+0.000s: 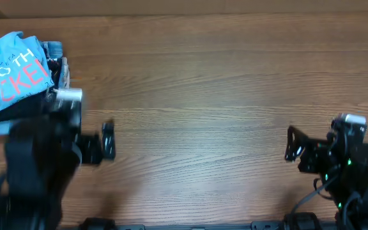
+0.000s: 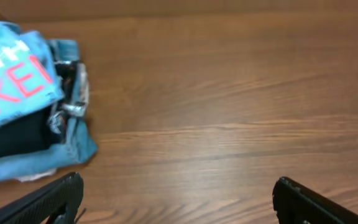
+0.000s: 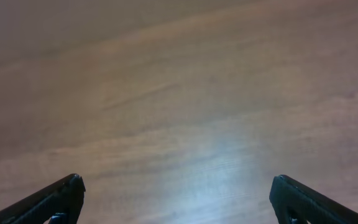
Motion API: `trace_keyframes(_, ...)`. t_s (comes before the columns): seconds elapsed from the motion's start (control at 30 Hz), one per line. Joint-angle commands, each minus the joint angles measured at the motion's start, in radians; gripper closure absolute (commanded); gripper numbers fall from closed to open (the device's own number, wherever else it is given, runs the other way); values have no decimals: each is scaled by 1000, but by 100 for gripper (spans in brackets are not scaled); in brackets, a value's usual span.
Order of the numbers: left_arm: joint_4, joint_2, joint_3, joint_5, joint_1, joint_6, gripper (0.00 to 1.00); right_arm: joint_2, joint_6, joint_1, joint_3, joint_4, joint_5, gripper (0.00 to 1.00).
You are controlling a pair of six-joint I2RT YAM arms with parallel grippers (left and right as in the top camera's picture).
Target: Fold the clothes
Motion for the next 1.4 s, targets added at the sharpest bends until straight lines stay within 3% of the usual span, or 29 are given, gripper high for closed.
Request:
trace_keyframes(0.0, 28, -116, -108, -50, -3, -14, 0, -8, 8, -2, -18, -49, 5, 0)
trace_keyframes(0.4, -244, -192, -135, -47, -3, -14, 0, -8, 8, -2, -18, -157, 5, 0)
trace_keyframes(0.9, -256, -192, -135, -47, -3, -14, 0, -91, 7, -34, -21, -161, 59, 0)
trace_keyframes(1.03, -256, -192, -135, -47, -3, -14, 0, -239, -12, -35, -101, -14, 29, 0)
trace_keyframes(1.17, -256, -192, -135, -47, -3, -14, 0, -426, -106, -34, -307, 220, -31, 0)
trace_keyframes(1.37, -256, -192, -135, -47, -3, -14, 0, -589, -105, -34, -643, 600, -115, 0)
